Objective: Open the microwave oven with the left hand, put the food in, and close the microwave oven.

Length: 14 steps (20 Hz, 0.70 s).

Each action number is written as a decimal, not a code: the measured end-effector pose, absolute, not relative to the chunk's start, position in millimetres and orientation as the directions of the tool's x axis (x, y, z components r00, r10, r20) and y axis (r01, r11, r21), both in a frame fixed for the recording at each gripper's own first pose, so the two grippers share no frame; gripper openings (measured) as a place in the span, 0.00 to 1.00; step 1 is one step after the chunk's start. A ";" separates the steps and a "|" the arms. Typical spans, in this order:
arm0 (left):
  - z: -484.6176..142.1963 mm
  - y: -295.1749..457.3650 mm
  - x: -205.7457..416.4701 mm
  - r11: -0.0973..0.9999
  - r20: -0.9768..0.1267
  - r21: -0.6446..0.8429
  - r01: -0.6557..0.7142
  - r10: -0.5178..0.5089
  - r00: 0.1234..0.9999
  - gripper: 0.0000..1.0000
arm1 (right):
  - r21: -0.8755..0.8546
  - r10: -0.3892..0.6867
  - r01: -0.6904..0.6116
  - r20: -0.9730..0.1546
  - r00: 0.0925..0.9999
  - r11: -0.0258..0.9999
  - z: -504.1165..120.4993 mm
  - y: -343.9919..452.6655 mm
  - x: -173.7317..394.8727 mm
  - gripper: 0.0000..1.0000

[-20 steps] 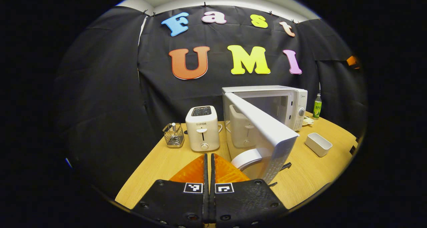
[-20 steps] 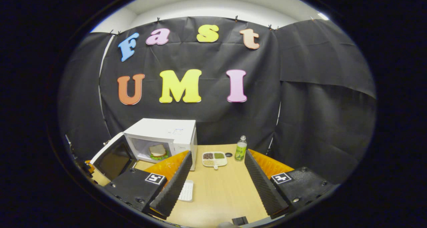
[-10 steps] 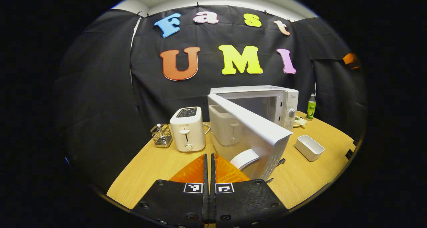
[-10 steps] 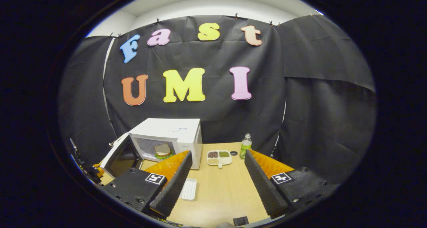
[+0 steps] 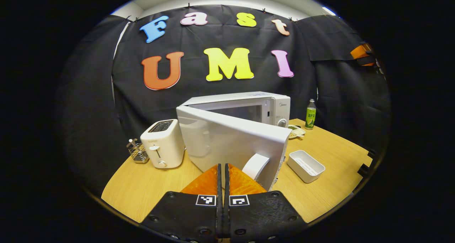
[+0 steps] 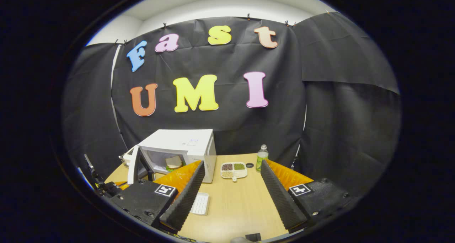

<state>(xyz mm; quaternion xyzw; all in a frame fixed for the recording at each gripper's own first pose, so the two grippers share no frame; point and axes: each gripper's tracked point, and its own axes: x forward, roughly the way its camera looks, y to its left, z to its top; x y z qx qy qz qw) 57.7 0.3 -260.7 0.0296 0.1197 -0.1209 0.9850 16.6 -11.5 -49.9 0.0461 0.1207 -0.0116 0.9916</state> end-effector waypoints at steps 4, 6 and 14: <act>-258.4 -39.9 80.3 0.952 -0.233 0.031 0.305 -0.290 0.928 0.00 | 0.086 -0.036 0.057 -0.228 0.973 0.995 -42.6 -30.0 13.8 0.92; -254.4 -59.9 91.9 0.944 -0.223 0.026 0.330 -0.316 0.922 0.00 | 0.088 -0.048 0.069 -0.224 0.973 0.994 -39.9 -37.5 14.3 0.92; -252.9 -117.5 152.7 0.933 -0.215 -0.006 0.359 -0.351 0.911 0.00 | 0.119 -0.077 0.108 -0.239 0.968 0.987 -53.8 -61.0 20.2 1.00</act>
